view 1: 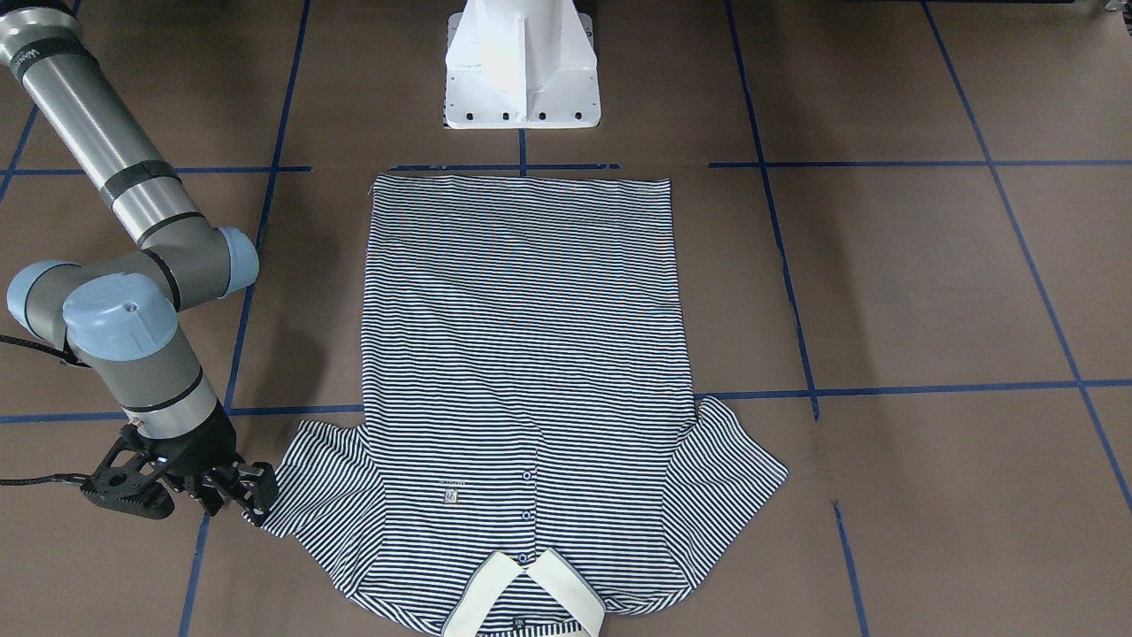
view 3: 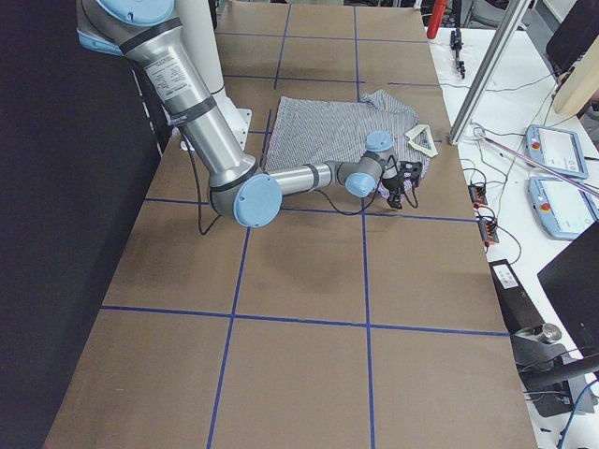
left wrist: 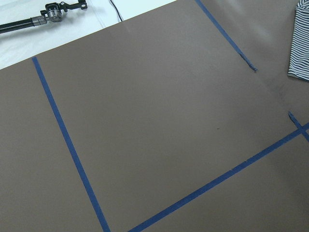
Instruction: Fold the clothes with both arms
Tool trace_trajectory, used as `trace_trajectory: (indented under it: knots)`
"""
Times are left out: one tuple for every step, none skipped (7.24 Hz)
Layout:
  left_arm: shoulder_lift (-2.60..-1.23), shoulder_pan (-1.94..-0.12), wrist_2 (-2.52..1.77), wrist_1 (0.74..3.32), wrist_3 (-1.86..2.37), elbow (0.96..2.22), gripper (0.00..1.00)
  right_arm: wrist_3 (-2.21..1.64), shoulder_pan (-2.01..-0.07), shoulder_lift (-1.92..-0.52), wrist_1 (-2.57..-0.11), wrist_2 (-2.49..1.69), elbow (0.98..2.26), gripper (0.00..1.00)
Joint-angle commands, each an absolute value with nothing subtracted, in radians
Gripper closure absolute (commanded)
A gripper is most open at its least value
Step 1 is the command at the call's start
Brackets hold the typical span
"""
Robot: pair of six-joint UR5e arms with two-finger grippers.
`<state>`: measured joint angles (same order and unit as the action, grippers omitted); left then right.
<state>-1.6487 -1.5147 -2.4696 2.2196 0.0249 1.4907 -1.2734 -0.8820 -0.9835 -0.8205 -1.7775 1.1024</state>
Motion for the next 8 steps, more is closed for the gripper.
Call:
trace_trajectory:
  knots:
    - [-1.641, -1.514, -2.470, 2.220, 0.025, 1.505, 0.00, -1.272, -0.864, -0.983, -0.821, -1.750, 1.098, 0.38]
    - [-1.641, -1.516, -2.471, 2.220, 0.025, 1.509, 0.00, -1.272, -0.855, -0.983, -0.821, -1.741, 1.098, 0.38]
    - [-1.640, -1.516, -2.471, 2.220, 0.025, 1.519, 0.00, -1.272, -0.853, -0.983, -0.821, -1.737, 1.098, 0.47]
    - [-1.634, -1.516, -2.471, 2.220, 0.025, 1.523, 0.00, -1.272, -0.853, -0.985, -0.821, -1.736, 1.098, 0.71]
    - [-1.632, -1.516, -2.473, 2.220, 0.025, 1.526, 0.00, -1.263, -0.853, -0.983, -0.821, -1.736, 1.098, 1.00]
    - [-1.631, -1.516, -2.473, 2.220, 0.025, 1.525, 0.00, -1.228, -0.854, -0.979, -0.821, -1.736, 1.100, 1.00]
    - [-1.631, -1.516, -2.473, 2.220, 0.026, 1.525, 0.00, -1.218, -0.856, -0.979, -0.821, -1.736, 1.101, 1.00]
    - [-1.618, -1.516, -2.473, 2.220, 0.025, 1.526, 0.00, -1.215, -0.859, -0.977, -0.819, -1.736, 1.112, 1.00]
